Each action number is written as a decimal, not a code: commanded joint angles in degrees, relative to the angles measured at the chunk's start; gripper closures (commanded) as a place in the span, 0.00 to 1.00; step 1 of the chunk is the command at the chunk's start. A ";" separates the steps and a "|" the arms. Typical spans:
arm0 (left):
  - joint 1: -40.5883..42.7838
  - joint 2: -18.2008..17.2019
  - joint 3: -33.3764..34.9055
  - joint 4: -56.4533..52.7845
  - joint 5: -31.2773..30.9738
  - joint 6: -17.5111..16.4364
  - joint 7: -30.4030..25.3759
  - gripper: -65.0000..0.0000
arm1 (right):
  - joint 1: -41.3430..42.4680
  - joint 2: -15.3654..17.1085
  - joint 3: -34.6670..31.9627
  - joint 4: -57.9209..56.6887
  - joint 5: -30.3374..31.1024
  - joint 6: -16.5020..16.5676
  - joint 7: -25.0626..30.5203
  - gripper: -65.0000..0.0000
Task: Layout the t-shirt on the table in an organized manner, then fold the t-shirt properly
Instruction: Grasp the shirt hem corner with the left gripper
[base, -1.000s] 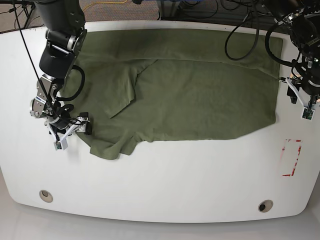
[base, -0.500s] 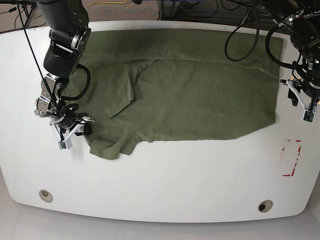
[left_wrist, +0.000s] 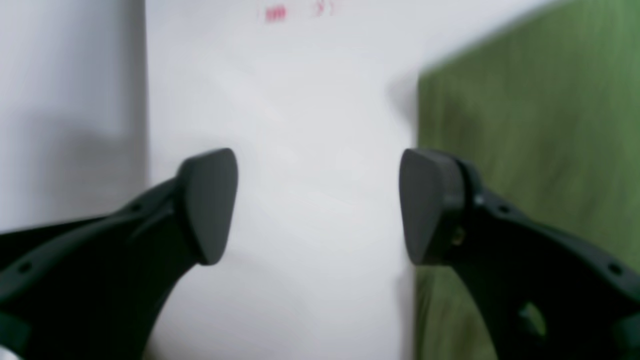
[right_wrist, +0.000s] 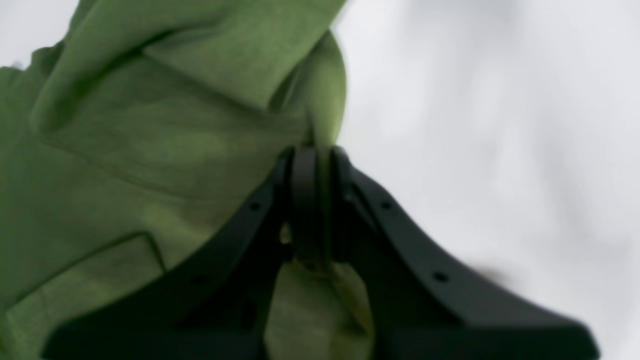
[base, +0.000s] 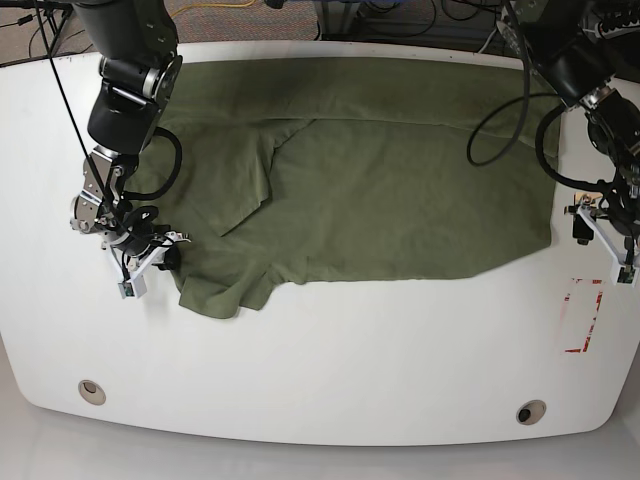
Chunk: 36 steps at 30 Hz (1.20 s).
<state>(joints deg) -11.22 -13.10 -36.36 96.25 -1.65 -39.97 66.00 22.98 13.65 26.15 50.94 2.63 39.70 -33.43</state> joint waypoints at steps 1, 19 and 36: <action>-3.41 -1.53 0.01 -4.60 -0.50 -0.03 -0.90 0.26 | 1.15 0.64 -0.09 0.62 -0.30 0.30 -0.46 0.95; -13.79 -1.89 0.36 -32.82 -0.59 -0.03 -10.39 0.26 | 1.15 0.64 -0.09 0.62 -0.30 0.30 -0.46 0.95; -13.88 -1.89 0.45 -46.53 -0.59 0.54 -20.33 0.26 | 1.15 0.99 -0.09 0.62 -0.30 0.30 -0.46 0.95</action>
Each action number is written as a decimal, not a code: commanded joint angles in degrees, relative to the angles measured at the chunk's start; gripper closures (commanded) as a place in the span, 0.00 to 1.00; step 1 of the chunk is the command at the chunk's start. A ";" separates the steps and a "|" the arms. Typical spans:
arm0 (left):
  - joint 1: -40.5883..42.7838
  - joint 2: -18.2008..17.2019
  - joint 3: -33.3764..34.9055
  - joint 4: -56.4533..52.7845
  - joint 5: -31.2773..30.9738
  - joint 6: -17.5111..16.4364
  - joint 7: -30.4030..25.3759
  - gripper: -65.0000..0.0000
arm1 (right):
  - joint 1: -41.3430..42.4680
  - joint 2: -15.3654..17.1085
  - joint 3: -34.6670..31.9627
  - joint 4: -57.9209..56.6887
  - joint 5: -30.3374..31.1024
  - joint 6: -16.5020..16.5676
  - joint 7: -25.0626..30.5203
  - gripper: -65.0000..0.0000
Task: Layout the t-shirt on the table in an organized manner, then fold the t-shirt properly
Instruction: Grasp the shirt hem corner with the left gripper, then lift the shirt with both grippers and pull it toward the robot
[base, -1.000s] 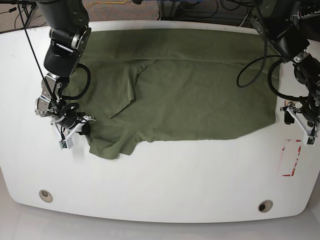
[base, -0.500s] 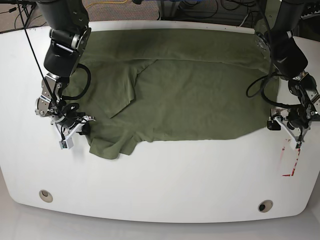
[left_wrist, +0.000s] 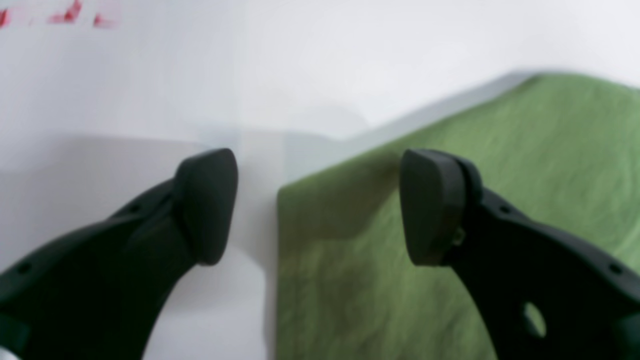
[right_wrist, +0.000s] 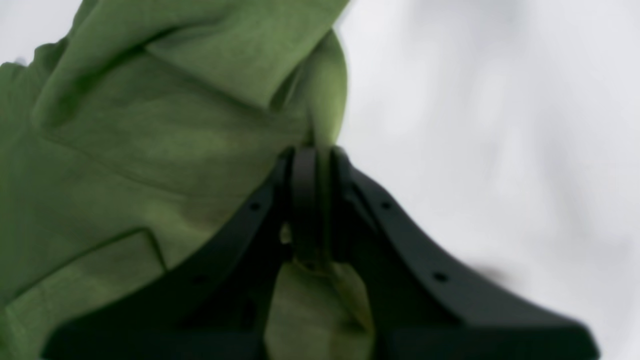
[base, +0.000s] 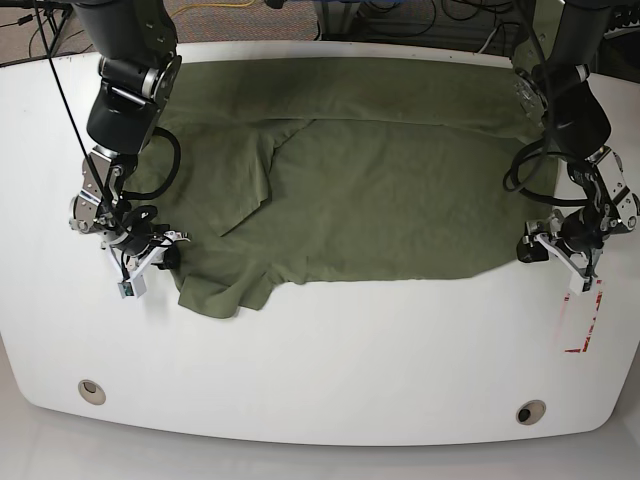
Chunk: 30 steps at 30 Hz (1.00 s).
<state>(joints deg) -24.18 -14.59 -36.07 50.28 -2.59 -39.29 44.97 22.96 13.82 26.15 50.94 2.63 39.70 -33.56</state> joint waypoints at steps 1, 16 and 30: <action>-0.91 -0.40 0.16 -0.57 0.35 -0.14 0.70 0.27 | 1.17 0.81 -0.09 0.62 -0.30 0.30 -0.33 0.95; -1.35 -0.22 5.17 -0.30 0.17 -0.14 0.35 0.98 | 1.26 0.90 -0.09 0.62 -0.39 0.30 -0.33 0.96; -0.30 -0.22 4.03 8.75 0.08 -0.23 1.14 0.98 | 1.08 0.55 -0.17 11.26 -2.85 0.30 -6.22 0.96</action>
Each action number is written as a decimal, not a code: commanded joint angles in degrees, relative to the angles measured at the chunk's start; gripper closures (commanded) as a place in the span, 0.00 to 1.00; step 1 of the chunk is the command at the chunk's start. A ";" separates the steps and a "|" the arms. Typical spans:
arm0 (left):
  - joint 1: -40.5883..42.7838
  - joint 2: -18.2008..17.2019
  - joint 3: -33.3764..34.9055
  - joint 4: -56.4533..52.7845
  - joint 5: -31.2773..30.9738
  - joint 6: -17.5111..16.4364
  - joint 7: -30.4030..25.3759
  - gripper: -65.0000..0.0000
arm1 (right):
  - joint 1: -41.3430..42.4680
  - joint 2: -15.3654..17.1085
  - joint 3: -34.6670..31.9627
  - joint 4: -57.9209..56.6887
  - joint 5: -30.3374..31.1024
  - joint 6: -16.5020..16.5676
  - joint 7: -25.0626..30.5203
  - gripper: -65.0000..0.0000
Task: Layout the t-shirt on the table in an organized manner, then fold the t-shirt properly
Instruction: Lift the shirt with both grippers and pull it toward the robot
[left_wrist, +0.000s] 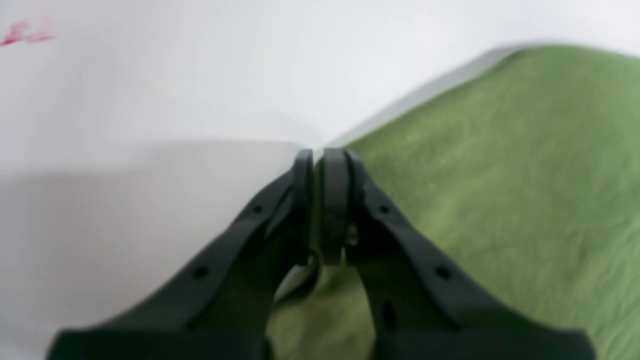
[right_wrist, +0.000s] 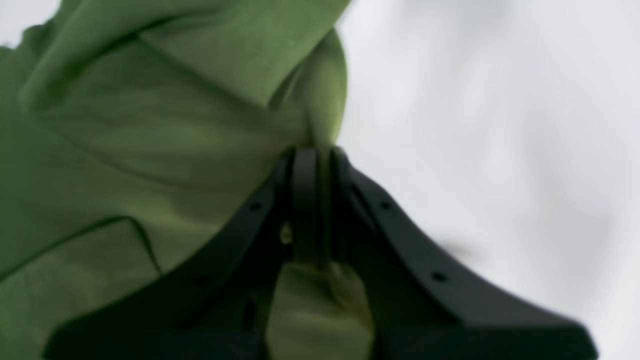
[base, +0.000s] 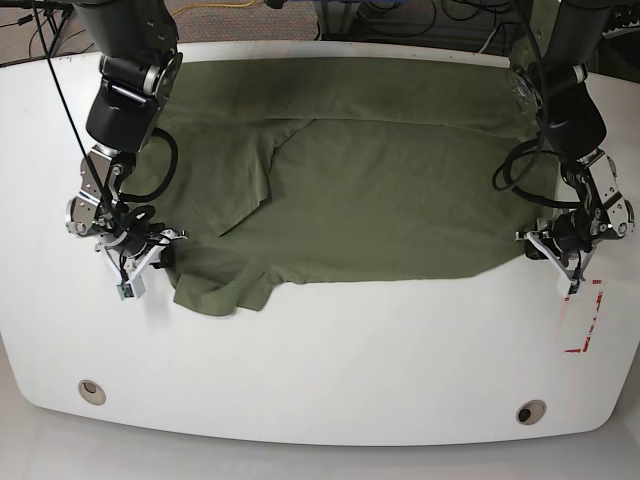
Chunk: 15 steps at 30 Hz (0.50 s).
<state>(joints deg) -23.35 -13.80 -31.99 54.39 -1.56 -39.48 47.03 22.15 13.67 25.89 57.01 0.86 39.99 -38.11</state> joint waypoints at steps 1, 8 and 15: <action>-0.16 -1.01 0.03 5.87 -0.94 -0.03 -0.56 0.98 | 1.89 0.70 0.18 6.94 -1.79 0.01 -2.90 0.96; 3.71 -0.83 0.03 13.78 -1.03 -0.52 1.19 0.98 | 0.66 0.44 0.18 14.33 -3.28 0.01 -6.86 0.96; 6.17 -0.83 -0.32 20.20 -1.03 -0.52 4.36 0.98 | -1.62 0.53 0.18 22.85 -3.28 0.01 -11.69 0.96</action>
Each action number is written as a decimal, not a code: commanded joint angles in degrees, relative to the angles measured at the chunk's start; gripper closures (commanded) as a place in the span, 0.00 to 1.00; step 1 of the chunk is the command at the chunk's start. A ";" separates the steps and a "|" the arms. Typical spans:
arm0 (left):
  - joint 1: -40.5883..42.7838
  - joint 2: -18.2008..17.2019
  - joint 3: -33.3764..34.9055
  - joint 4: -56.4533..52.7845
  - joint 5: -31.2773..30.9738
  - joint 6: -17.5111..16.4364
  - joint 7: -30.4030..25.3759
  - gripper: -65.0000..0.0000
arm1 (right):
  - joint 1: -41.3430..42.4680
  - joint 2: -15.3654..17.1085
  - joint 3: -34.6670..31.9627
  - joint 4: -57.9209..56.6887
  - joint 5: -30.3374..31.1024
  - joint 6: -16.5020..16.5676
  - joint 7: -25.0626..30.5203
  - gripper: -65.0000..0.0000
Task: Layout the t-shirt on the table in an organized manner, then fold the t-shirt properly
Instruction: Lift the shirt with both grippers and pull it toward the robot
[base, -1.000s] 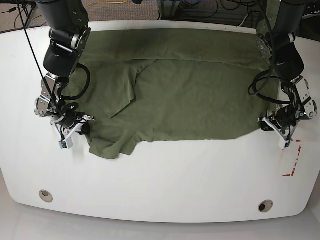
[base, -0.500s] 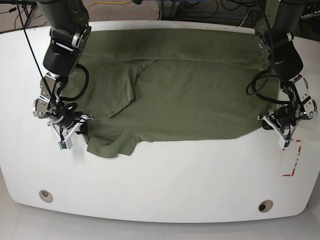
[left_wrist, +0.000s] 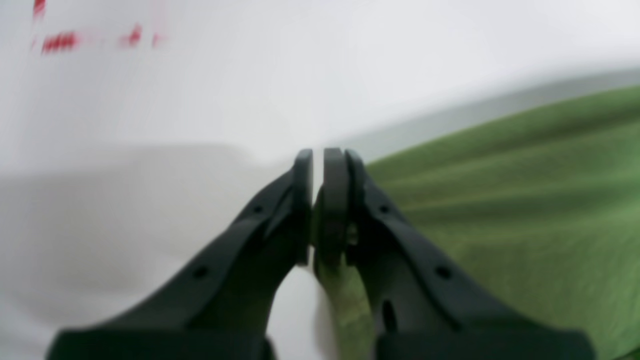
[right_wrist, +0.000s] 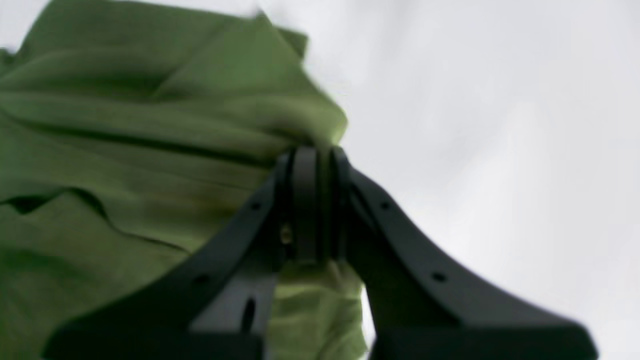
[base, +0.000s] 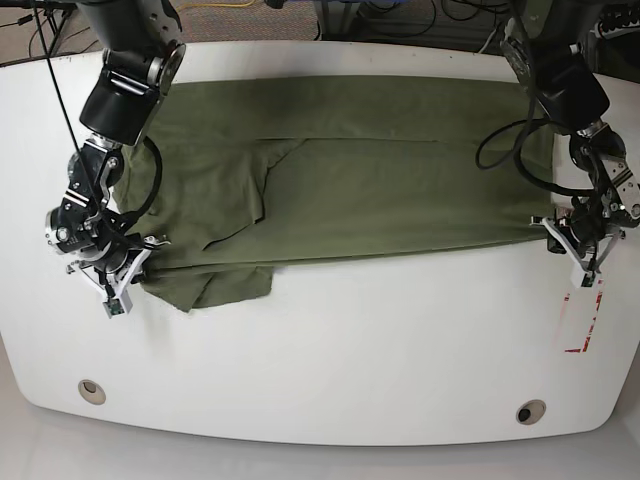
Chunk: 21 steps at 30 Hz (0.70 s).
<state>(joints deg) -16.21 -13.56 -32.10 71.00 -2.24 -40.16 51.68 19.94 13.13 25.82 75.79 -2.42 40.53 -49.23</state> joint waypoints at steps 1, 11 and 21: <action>-0.54 -1.08 -0.21 4.47 -0.35 0.16 -0.21 0.98 | 0.14 1.07 0.24 5.31 0.00 -0.53 -1.18 0.96; 3.15 -1.08 -0.21 12.65 -0.35 0.16 -0.21 0.98 | -6.98 0.98 0.24 19.11 0.00 -0.53 -7.69 0.96; 4.91 -1.08 -0.12 16.25 -0.35 0.16 -0.21 0.98 | -12.78 -0.42 0.24 27.55 0.09 -0.53 -10.33 0.95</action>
<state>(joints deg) -10.31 -13.72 -32.21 86.21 -2.02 -39.97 52.69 6.85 12.60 25.98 101.62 -2.79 40.07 -60.51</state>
